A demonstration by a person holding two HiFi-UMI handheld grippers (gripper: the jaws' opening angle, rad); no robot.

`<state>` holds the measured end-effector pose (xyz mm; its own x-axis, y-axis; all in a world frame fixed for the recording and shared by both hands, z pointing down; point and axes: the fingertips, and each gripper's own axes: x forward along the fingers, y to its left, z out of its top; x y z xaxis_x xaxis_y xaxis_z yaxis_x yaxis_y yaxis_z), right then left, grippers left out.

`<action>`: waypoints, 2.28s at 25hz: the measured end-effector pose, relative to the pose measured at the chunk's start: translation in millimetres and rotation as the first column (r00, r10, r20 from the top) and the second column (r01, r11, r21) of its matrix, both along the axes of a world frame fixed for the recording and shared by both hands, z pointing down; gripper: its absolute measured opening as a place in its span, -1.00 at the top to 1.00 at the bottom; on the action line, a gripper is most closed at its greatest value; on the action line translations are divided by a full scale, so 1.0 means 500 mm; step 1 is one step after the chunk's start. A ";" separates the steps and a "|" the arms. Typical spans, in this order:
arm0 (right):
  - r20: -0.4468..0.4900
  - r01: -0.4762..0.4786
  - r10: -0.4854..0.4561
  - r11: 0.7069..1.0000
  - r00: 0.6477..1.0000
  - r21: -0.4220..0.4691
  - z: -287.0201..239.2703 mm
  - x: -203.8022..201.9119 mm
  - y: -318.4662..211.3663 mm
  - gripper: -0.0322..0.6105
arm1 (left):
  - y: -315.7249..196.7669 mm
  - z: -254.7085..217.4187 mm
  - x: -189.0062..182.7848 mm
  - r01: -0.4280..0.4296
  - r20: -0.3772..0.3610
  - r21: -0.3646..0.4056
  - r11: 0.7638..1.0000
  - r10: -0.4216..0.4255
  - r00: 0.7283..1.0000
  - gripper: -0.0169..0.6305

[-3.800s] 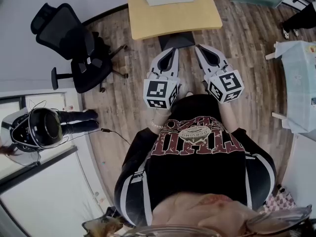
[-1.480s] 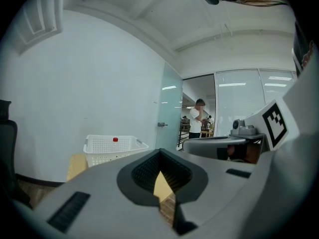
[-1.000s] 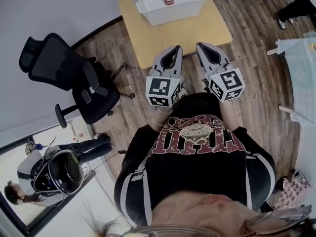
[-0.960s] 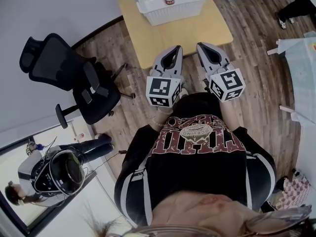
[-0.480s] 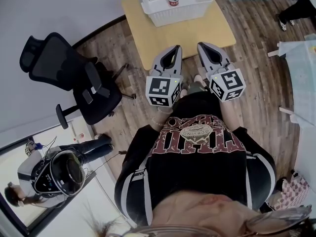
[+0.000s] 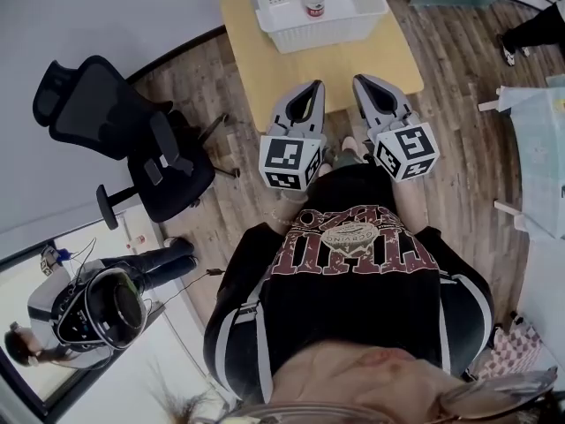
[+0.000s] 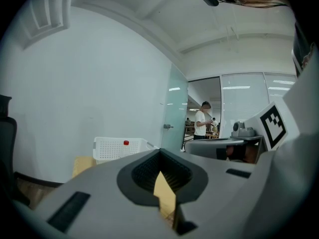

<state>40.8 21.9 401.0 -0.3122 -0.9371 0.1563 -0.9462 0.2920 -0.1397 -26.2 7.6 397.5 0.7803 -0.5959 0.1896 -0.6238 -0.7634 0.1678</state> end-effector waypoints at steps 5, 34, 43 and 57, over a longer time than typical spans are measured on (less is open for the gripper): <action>0.007 0.035 -0.035 0.999 0.999 -0.002 0.000 0.024 -0.039 0.85 | -0.038 0.001 0.032 0.015 0.005 -0.003 1.000 -0.015 1.000 0.80; 0.036 0.249 -0.249 0.968 0.968 0.003 -0.003 0.149 -0.251 0.85 | -0.220 0.011 0.149 0.243 0.017 -0.026 0.970 -0.243 0.970 0.80; 0.028 0.208 -0.207 0.978 0.978 -0.008 0.005 0.140 -0.296 0.85 | -0.275 0.014 0.129 0.218 -0.004 -0.035 0.975 -0.218 0.976 0.80; 0.024 0.127 -0.127 0.992 0.992 -0.003 -0.003 0.133 -0.358 0.84 | -0.345 0.008 0.121 0.143 -0.005 -0.032 0.989 -0.143 0.990 0.80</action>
<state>107.4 -157.3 399.5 -0.4324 -0.8889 0.1516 -0.8979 0.4089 -0.1631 34.1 -164.9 401.7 0.6892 -0.6952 0.2045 -0.7246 -0.6610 0.1951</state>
